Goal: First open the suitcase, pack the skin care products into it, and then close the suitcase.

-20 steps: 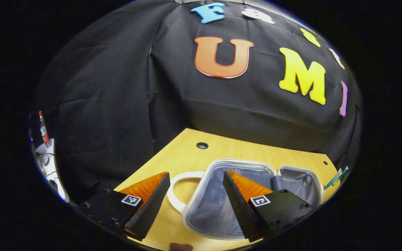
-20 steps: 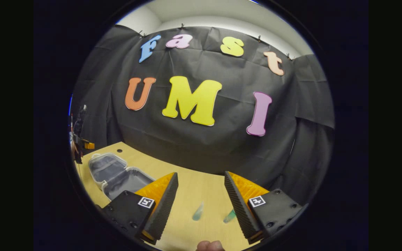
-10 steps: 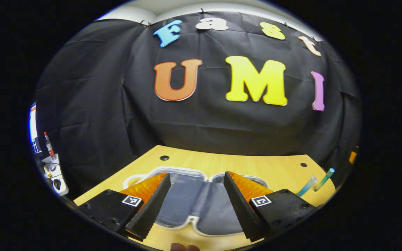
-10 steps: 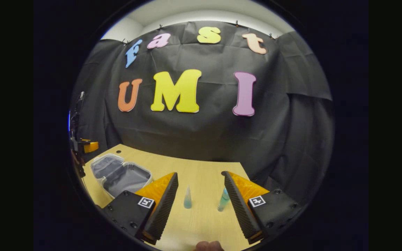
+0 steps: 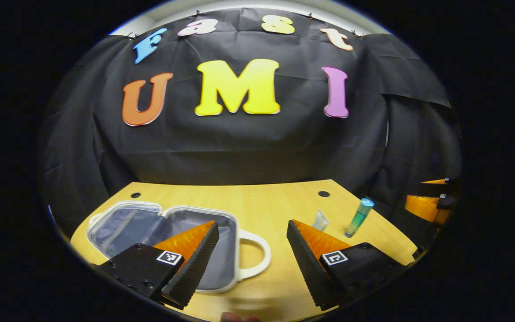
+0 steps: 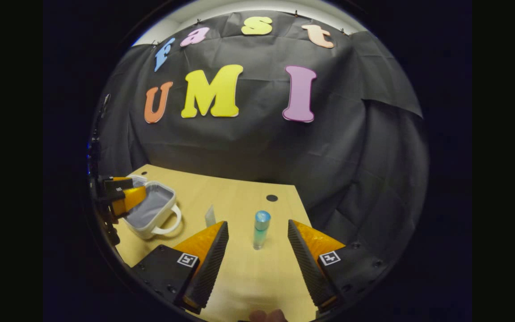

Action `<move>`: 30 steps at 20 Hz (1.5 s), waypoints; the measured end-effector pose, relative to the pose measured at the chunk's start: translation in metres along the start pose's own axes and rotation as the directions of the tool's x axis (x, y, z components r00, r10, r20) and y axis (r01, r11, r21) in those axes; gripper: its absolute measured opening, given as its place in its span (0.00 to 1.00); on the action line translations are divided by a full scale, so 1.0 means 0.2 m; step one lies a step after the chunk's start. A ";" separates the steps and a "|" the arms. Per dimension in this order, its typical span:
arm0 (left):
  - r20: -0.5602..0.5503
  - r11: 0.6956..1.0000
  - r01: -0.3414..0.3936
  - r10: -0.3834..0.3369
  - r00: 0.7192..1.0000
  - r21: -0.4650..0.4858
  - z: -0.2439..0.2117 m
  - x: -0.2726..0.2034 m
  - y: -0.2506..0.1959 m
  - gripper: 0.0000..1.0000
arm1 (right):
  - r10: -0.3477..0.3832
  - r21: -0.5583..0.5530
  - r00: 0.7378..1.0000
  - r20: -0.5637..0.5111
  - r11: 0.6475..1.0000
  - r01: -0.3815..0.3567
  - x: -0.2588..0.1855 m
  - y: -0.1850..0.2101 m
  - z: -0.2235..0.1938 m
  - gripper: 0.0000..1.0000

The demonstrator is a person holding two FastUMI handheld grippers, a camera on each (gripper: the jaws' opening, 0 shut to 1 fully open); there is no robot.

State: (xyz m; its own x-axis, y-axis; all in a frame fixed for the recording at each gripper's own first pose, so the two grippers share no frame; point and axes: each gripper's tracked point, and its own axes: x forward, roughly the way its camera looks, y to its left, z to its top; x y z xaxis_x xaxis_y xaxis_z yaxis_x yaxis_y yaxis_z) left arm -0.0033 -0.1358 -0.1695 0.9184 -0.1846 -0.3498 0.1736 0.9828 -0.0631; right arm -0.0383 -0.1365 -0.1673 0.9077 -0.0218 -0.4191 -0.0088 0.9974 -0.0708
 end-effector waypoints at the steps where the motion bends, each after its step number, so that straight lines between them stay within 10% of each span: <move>1: -0.012 1.000 0.022 -0.022 1.000 0.001 -0.04 0.05 -0.09 0.98 | -0.010 -0.001 1.000 -0.012 1.000 0.010 -0.01 -0.04 -0.02 0.80; 14: -0.236 0.999 0.037 -0.036 0.971 0.001 -0.58 0.66 -0.51 0.95 | -0.128 0.045 0.984 -0.126 0.990 0.134 0.03 -0.45 -0.27 0.80; 21: -0.278 0.999 0.046 -0.043 0.960 0.006 -0.65 0.78 -0.47 0.81 | 0.001 0.083 0.987 -0.159 0.996 0.012 0.32 -0.31 -0.41 0.80; 26: -0.281 0.995 0.097 -0.094 0.955 -0.003 -0.65 0.81 -0.53 0.43 | 0.091 0.107 0.979 -0.180 0.992 -0.073 0.59 -0.17 -0.48 0.80; 30: -0.300 0.990 0.137 -0.138 0.944 -0.025 -0.62 0.77 -0.54 0.38 | 0.173 0.108 0.963 -0.207 0.982 -0.154 0.73 -0.04 -0.53 0.80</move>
State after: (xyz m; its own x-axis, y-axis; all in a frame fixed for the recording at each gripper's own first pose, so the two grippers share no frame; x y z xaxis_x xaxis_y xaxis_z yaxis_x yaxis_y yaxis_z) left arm 0.0761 -0.2712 -0.3322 0.7363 -0.3094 -0.6018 0.2890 0.9479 -0.1337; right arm 0.0496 -0.1546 -0.3249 0.7854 0.1378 -0.6035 -0.1029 0.9904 0.0921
